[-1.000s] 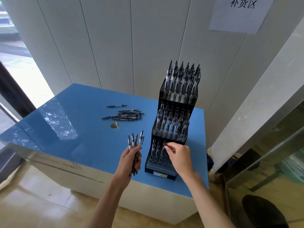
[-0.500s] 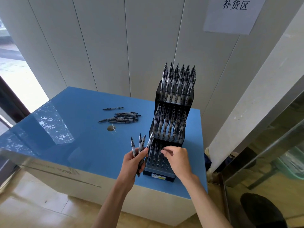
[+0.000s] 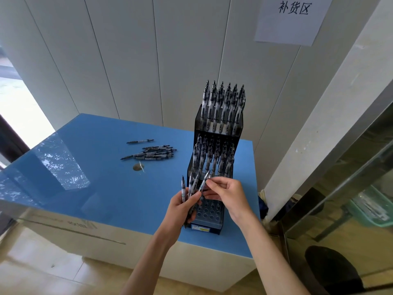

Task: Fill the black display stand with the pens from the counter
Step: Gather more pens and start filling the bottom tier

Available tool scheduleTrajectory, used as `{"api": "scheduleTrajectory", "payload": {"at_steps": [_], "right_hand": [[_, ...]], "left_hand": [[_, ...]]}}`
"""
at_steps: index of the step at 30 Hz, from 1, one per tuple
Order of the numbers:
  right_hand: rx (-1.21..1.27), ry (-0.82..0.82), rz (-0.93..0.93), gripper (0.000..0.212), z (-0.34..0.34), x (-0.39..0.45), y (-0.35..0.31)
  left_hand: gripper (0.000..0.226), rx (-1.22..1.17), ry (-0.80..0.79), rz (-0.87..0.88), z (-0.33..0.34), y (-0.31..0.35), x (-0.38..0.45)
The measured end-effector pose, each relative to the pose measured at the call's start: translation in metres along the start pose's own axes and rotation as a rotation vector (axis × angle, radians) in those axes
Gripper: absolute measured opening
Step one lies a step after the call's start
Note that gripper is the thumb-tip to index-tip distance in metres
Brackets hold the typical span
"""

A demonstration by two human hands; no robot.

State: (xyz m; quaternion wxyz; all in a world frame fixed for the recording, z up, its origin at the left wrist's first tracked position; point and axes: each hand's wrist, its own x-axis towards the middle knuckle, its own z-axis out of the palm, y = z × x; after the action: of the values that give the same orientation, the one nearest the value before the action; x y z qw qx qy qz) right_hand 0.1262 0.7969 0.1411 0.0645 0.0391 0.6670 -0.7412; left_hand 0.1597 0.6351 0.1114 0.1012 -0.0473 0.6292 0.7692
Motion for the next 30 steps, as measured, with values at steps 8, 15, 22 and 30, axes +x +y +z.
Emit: {"api": "scheduleTrajectory", "payload": {"at_steps": [8,15,22,30], "right_hand": [[-0.083,0.145,-0.108,0.007,-0.018,0.005,0.001],[-0.527,0.265,-0.342,0.005,-0.026,0.006,0.014],[-0.711,0.287,-0.415,0.009,-0.020,0.007,0.031],[-0.745,0.274,-0.396,0.009,-0.013,0.004,0.047]], "left_hand": [[0.030,0.042,0.196,-0.054,-0.013,-0.007,0.006],[0.026,0.062,0.230,-0.078,-0.039,-0.013,0.007],[0.016,-0.032,0.284,0.003,-0.045,-0.013,0.004],[0.023,-0.078,0.230,0.050,-0.048,-0.012,-0.004]]}}
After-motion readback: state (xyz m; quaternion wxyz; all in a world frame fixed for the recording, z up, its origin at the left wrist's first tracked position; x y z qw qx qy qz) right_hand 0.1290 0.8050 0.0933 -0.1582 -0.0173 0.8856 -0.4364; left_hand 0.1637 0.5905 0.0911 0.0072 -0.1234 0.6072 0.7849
